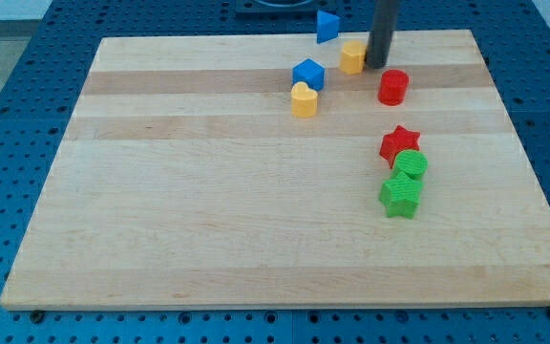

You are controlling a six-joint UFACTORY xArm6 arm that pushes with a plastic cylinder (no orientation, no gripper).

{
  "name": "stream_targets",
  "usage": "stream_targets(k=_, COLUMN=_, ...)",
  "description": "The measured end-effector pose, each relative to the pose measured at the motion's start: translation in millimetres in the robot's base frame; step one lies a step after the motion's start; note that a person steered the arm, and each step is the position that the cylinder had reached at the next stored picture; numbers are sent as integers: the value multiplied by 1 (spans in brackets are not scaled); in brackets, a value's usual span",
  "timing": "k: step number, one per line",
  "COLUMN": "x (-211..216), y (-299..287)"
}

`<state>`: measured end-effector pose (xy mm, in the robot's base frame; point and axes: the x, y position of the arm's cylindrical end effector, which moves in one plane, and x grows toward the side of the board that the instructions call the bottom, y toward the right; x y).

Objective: Push the red circle towards the the red star

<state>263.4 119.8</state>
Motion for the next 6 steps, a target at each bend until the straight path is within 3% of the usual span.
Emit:
stream_targets(k=2, x=-2, y=-42)
stream_targets(k=3, x=2, y=-3)
stream_targets(k=6, x=83, y=6)
